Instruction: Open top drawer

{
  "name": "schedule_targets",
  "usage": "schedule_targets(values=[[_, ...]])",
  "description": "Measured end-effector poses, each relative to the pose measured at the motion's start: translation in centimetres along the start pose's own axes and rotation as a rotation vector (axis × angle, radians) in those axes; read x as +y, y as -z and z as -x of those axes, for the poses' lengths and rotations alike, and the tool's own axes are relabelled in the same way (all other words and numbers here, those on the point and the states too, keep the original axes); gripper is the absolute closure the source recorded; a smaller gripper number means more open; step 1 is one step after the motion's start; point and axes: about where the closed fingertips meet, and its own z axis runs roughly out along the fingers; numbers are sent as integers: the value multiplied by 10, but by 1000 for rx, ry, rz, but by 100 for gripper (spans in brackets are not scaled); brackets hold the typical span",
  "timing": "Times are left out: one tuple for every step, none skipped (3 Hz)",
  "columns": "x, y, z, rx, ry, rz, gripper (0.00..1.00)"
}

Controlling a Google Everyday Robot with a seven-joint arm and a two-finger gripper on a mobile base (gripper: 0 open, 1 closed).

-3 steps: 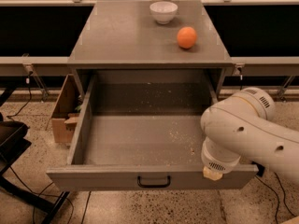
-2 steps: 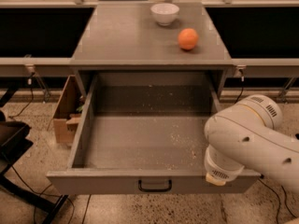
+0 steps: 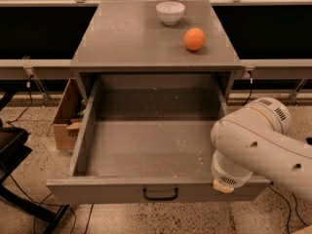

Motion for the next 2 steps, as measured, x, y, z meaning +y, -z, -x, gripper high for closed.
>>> schedule_targets(values=[[0,0,0,0,0,0,36],[0,0,0,0,0,0,4]])
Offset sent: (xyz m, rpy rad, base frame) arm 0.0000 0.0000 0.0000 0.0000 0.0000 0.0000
